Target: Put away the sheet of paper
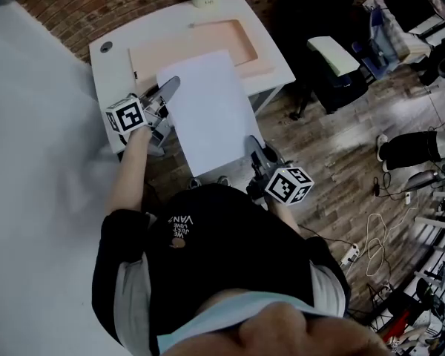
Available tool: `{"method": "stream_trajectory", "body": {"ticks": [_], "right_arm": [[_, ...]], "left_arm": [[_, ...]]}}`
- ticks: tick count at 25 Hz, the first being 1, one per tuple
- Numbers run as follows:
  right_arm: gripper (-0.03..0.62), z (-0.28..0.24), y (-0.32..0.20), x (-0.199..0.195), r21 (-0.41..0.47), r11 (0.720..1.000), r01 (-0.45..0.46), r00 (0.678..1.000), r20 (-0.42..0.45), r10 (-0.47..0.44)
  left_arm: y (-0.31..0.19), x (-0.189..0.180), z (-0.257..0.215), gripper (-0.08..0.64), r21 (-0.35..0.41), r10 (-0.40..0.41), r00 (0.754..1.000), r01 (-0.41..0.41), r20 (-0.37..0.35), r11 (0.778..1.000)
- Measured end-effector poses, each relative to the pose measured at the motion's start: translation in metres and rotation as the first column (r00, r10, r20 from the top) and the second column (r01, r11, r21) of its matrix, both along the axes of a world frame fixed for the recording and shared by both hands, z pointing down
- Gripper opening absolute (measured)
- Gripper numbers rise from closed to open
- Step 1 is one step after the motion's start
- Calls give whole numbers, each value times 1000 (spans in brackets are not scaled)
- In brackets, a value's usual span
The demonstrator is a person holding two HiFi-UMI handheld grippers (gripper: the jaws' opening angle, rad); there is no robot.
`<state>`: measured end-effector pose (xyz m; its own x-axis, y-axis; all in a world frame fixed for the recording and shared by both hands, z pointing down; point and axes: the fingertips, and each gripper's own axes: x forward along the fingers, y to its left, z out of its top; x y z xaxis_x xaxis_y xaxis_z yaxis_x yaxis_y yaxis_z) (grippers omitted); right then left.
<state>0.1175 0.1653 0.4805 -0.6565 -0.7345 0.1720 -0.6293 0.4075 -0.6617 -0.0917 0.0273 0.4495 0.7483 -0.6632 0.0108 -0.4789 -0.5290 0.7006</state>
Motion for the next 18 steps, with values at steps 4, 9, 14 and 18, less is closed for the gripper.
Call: {"method": "stream_trajectory", "body": {"ticks": [4,9,14,18], "right_arm": [[-8,-1,-6,7,10,1000,10,1000,21,-11],[-8,1,-14,16,9,999,34,999,-1,-34],[-8,9,-23,23,1,997,72,997,-30,-72],[-8,14,-30,27,3,995,104,994,-39,-103]], "left_arm": [[-6,3,3,-1,0,-19,1000,19,6,1000],[-9,13,0,-2,2,-36,999,36,-1,999],[-10,18,3,-2,7,-72,997,72,1,997],[-9,17,5,0,20,-110,994,110,-2,994]]}}
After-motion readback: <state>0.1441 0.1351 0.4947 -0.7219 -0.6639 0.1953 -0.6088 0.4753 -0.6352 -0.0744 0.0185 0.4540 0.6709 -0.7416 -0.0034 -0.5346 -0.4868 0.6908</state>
